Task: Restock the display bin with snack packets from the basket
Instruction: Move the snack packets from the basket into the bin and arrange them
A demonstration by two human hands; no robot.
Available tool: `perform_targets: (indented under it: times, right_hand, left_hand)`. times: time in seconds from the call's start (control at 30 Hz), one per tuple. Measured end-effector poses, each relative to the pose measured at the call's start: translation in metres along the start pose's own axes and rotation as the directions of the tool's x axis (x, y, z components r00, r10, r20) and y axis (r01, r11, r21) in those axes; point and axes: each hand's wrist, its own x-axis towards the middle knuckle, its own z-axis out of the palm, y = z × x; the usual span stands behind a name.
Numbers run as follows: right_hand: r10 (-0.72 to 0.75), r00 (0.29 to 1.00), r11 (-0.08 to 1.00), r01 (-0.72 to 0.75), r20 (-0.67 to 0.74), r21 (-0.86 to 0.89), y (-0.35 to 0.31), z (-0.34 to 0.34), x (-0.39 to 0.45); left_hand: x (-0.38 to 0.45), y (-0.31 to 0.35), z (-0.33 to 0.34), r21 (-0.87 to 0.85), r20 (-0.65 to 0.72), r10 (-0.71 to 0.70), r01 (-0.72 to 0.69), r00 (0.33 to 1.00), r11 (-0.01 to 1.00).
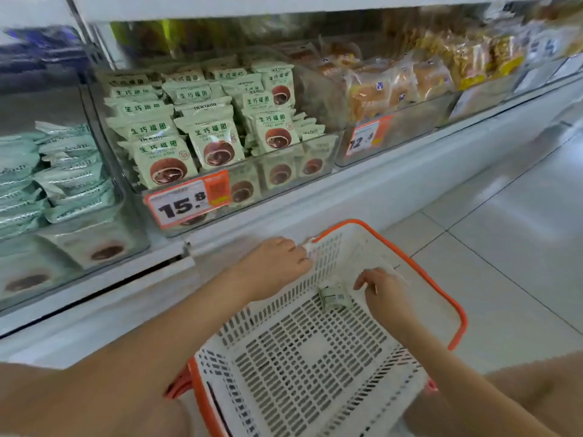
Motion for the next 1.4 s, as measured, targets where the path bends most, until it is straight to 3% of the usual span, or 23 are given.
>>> perform_targets:
  times: [0.1, 0.2, 0.3, 0.37, 0.47, 0.67, 0.8, 0.87, 0.93, 1.0, 1.07, 1.13, 1.17, 1.3, 1.4]
  right_hand:
    - [0.146, 0.915, 0.987, -0.107, 0.377, -0.123, 0.024, 0.035, -0.005]
    - [0.190, 0.829, 0.976, -0.103, 0.526, -0.190, 0.041, 0.062, 0.001]
    - [0.203, 0.818, 0.975, -0.115, 0.538, -0.193, 0.056, 0.092, 0.021]
    - [0.215, 0.828, 0.973, -0.134, 0.518, -0.190, 0.061, 0.113, 0.038]
    - [0.256, 0.840, 0.963, -0.181, 0.478, -0.198, 0.066, 0.142, 0.066]
    - [0.320, 0.793, 0.945, -0.228, 0.518, -0.235, 0.079, 0.188, 0.095]
    - [0.318, 0.838, 0.942, -0.225, 0.444, -0.251, 0.069, 0.195, 0.086]
    - [0.331, 0.812, 0.943, -0.263, 0.481, -0.206, 0.067, 0.193, 0.077]
    - [0.374, 0.785, 0.914, -0.401, 0.494, -0.055, 0.063, 0.185, 0.070]
    - [0.398, 0.752, 0.781, -0.579, 0.526, 0.236, 0.053, 0.167, 0.063]
    - [0.363, 0.680, 0.450, -0.727, 0.637, 0.519, 0.040, 0.144, 0.055]
    - [0.257, 0.614, 0.142, -0.788, 0.746, 0.599, 0.026, 0.115, 0.046]
    - [0.176, 0.604, 0.065, -0.795, 0.777, 0.603, 0.020, 0.099, 0.040]
    - [-0.169, 0.658, -0.004, -0.745, 0.734, 0.667, -0.001, 0.042, 0.022]
    - [-0.284, 0.704, -0.021, -0.684, 0.651, 0.730, -0.020, 0.002, 0.012]
  left_hand:
    - [0.009, 0.025, 0.041, -0.141, 0.165, -0.170, 0.194, 0.971, 0.971]
    - [0.013, 0.051, 0.089, -0.388, 0.300, -0.295, 0.399, 0.907, 0.831]
    - [0.017, 0.061, 0.126, -0.566, 0.469, -0.362, 0.589, 0.806, 0.577]
    - [0.021, 0.059, 0.146, -0.593, 0.515, -0.384, 0.642, 0.766, 0.486]
    - [0.028, 0.055, 0.172, -0.588, 0.572, -0.380, 0.686, 0.727, 0.428]
    - [0.022, 0.049, 0.202, -0.574, 0.636, -0.358, 0.729, 0.683, 0.372]
    - [0.009, 0.050, 0.213, -0.544, 0.681, -0.348, 0.764, 0.644, 0.347]
    - [0.006, 0.050, 0.211, -0.541, 0.689, -0.343, 0.768, 0.638, 0.343]
    - [0.005, 0.049, 0.204, -0.550, 0.682, -0.353, 0.767, 0.641, 0.329]
    - [0.008, 0.048, 0.193, -0.566, 0.663, -0.371, 0.759, 0.651, 0.321]
    - [0.013, 0.047, 0.177, -0.593, 0.637, -0.362, 0.733, 0.681, 0.334]
    - [0.020, 0.045, 0.154, -0.647, 0.583, -0.348, 0.679, 0.734, 0.348]
    - [0.024, 0.044, 0.143, -0.674, 0.554, -0.344, 0.651, 0.758, 0.349]
    - [0.033, 0.037, 0.091, -0.748, 0.431, -0.355, 0.548, 0.830, 0.373]
    - [0.029, 0.029, 0.053, -0.764, 0.342, -0.365, 0.482, 0.866, 0.428]
